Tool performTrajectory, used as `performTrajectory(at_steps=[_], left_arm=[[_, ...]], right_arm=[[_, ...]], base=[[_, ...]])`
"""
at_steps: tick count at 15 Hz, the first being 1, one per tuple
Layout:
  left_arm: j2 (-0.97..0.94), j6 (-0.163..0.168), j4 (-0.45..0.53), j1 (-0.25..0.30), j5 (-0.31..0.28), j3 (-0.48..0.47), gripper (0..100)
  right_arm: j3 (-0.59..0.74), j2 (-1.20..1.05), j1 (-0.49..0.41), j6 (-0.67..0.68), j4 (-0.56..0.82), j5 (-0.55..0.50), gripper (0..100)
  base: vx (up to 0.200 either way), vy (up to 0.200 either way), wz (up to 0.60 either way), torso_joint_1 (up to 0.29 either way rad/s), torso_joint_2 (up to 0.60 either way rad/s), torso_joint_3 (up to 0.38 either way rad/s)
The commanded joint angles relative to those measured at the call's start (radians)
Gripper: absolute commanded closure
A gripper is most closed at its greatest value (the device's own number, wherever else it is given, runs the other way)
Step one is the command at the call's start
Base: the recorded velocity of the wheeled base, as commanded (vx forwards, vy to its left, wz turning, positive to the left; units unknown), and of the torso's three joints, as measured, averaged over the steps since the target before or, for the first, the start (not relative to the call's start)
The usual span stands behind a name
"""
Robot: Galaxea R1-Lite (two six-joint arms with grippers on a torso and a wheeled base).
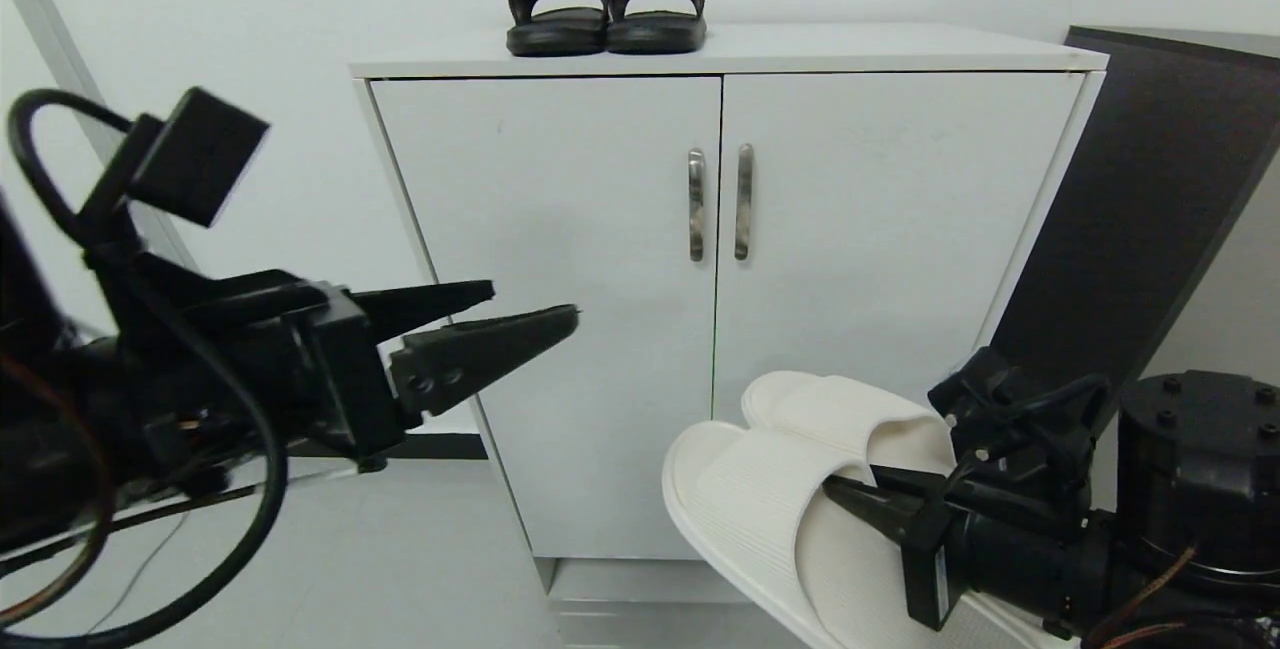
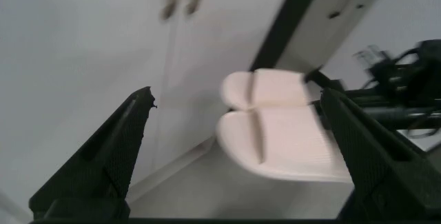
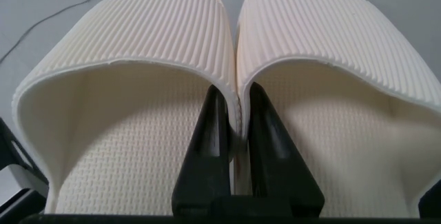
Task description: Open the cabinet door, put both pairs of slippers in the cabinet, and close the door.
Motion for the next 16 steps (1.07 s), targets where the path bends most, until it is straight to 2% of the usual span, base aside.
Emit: performTrajectory(at_steps=[1, 2, 4, 5, 7, 10, 13, 16], left_arm=[[0.194, -0.01, -0.007, -0.078, -0.004, -0.143, 0], [0.243, -0.011, -0.007, -0.095, -0.006, -0.192, 0], [0.323, -0.04, -0.016, -0.126, -0.01, -0.278, 0], [0.35, -0.045, -0.025, -0.145, -0.029, -0.297, 0], [0.403, -0.062, -0.027, -0.152, -0.104, -0.34, 0], [0.458, -0.141, -0.027, -0.15, -0.172, -0.432, 0], [0.525, -0.141, -0.022, -0.142, -0.145, -0.527, 0], [0.576, -0.14, -0.022, -0.118, -0.086, -0.605, 0]], right_arm=[[-0.001, 0.004, -0.019, 0.001, 0.0, 0.001, 100], [-0.002, 0.004, -0.025, 0.001, 0.0, 0.003, 100], [-0.002, 0.004, -0.033, 0.001, 0.0, 0.004, 100], [-0.002, 0.002, -0.034, 0.001, 0.0, 0.006, 100], [-0.002, 0.001, -0.037, 0.001, 0.0, 0.007, 100], [-0.001, -0.001, -0.04, 0.001, 0.0, 0.006, 100], [-0.002, 0.001, -0.045, 0.001, 0.0, 0.007, 100], [-0.001, 0.002, -0.048, 0.001, 0.0, 0.007, 100]], base=[[0.0, 0.0, 0.0, 0.0, 0.0, 0.0], [0.0, 0.0, 0.0, 0.0, 0.0, 0.0], [0.0, 0.0, 0.0, 0.0, 0.0, 0.0], [0.0, 0.0, 0.0, 0.0, 0.0, 0.0], [0.0, 0.0, 0.0, 0.0, 0.0, 0.0], [0.0, 0.0, 0.0, 0.0, 0.0, 0.0], [0.0, 0.0, 0.0, 0.0, 0.0, 0.0], [0.0, 0.0, 0.0, 0.0, 0.0, 0.0]])
